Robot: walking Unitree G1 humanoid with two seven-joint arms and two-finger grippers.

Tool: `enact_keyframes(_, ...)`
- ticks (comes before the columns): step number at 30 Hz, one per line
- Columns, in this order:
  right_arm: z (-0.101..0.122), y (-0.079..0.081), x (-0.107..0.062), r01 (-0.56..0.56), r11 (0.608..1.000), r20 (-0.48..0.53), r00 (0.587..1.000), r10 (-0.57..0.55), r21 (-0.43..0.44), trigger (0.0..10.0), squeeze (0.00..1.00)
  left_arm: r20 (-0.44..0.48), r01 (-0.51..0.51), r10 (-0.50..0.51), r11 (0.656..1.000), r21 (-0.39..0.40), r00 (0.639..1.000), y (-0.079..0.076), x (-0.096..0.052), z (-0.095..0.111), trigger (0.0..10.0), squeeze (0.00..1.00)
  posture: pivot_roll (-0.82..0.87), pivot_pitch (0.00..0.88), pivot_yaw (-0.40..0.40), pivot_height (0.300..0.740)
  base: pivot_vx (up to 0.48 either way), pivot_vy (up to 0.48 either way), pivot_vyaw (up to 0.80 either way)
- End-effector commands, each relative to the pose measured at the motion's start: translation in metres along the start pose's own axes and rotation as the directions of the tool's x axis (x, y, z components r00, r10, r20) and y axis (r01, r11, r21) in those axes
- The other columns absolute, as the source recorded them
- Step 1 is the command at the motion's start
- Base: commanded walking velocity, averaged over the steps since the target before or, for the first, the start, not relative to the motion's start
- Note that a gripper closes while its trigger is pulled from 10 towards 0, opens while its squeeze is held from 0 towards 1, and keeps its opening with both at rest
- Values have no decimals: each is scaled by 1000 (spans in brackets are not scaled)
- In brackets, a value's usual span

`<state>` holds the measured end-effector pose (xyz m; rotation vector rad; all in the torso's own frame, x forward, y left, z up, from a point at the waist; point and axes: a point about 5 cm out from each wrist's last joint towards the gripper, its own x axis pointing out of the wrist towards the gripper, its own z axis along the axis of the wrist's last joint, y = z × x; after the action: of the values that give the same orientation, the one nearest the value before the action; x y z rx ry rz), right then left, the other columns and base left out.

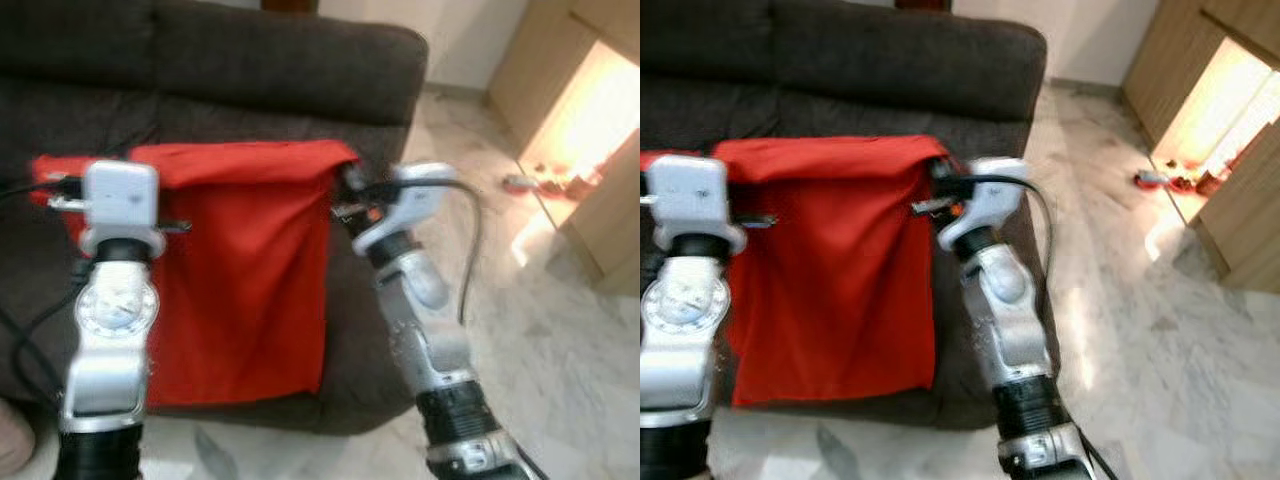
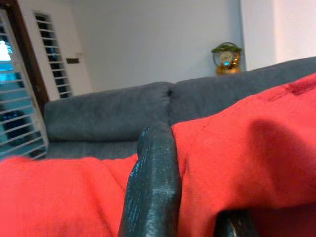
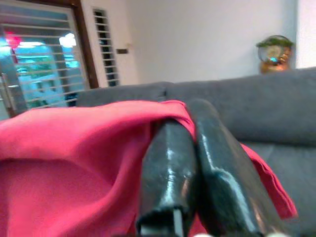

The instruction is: Move the pillow to the sofa from floor

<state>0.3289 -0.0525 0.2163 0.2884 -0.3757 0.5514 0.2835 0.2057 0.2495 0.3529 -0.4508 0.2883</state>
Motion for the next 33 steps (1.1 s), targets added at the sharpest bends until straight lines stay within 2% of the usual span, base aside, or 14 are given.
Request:
enact_keyframes(1,15,-3,2,10,1000,61,998,-10,1,10000,0,145,-9,14,999,-35,989,-1,4,32,10000,0,156,0,-94,740,458,0,0)
enact_keyframes(9,15,-2,2,1,1000,57,998,-1,6,10000,0,134,-11,16,999,-33,991,0,4,30,10000,0,154,0,-98,740,458,0,0)
enact_keyframes(15,12,-2,1,-1,1000,39,999,1,7,10000,0,87,6,-4,1000,-19,996,-4,1,20,10000,0,151,0,-102,740,455,0,0)
enact_keyframes(17,10,-2,1,-8,1000,27,1000,8,6,10000,0,36,40,-40,999,-12,999,-7,-1,12,10000,0,152,0,-103,740,416,0,0)
enact_keyframes(20,-5,0,-3,-27,999,-58,998,26,-25,10000,0,-128,177,-171,984,32,977,-22,-10,-17,10000,0,152,0,-104,740,101,0,0)
enact_keyframes(21,-5,0,-3,-27,999,-58,998,26,-25,10000,0,-128,177,-171,984,32,977,-22,-10,-17,10000,0,152,0,-104,740,0,0,0)
enact_keyframes(25,-19,-1,-10,-35,999,-148,988,29,-40,10000,0,-248,248,-227,967,55,942,-28,-19,-37,10000,0,149,0,-102,740,0,0,0)
enact_keyframes(28,-24,-2,-12,-32,998,-175,984,21,-59,10000,0,-290,260,-221,960,105,931,-28,-21,-44,10000,0,146,0,-103,740,0,0,0)
enact_keyframes(30,-26,-2,-13,-45,997,-191,981,32,-64,10000,0,-319,286,-243,953,98,916,-31,-24,-48,10000,0,142,0,-102,740,0,0,0)
enact_keyframes(32,-30,1,-16,-75,995,-222,973,60,-60,10000,0,-372,348,-290,933,98,882,-37,-30,-53,10000,0,144,0,-104,740,0,0,0)
enact_keyframes(33,-30,1,-16,-75,995,-222,973,60,-60,10000,0,-372,348,-290,933,98,882,-37,-30,-53,10000,0,144,0,-104,740,0,0,0)
